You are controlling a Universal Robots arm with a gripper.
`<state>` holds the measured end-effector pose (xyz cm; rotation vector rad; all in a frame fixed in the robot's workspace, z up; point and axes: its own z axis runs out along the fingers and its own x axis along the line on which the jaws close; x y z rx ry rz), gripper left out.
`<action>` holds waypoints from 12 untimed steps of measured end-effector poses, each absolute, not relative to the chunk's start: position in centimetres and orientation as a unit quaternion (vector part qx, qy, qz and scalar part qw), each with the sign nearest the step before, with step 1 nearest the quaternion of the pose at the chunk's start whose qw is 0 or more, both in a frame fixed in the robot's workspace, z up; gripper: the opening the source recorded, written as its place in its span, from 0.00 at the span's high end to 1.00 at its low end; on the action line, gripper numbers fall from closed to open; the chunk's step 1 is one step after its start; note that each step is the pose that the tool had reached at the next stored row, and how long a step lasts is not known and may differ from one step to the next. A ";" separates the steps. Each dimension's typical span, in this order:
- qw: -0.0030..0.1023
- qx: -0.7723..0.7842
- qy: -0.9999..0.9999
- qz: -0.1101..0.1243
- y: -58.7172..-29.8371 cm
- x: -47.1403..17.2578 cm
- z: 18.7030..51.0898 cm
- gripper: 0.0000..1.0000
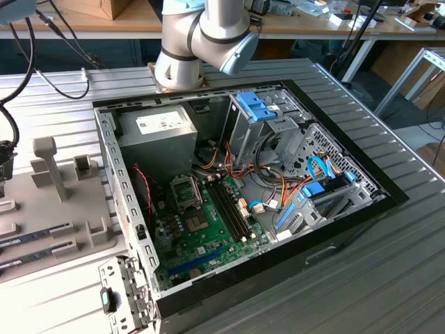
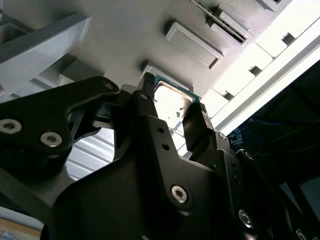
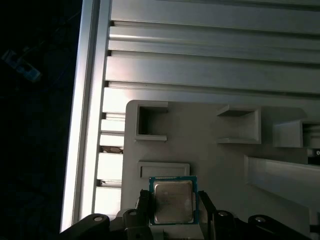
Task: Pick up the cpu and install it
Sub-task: 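Pick up the cpu and move it towards the insertion slot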
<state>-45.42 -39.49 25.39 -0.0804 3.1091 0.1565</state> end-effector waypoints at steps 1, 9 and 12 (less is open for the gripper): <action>0.014 -0.026 0.998 0.050 -39.5 -45.4 25.5 0.53; 0.014 -0.026 0.998 0.053 -39.5 -45.4 26.3 0.53; 0.014 -0.026 0.998 0.053 -39.5 -45.4 26.5 0.53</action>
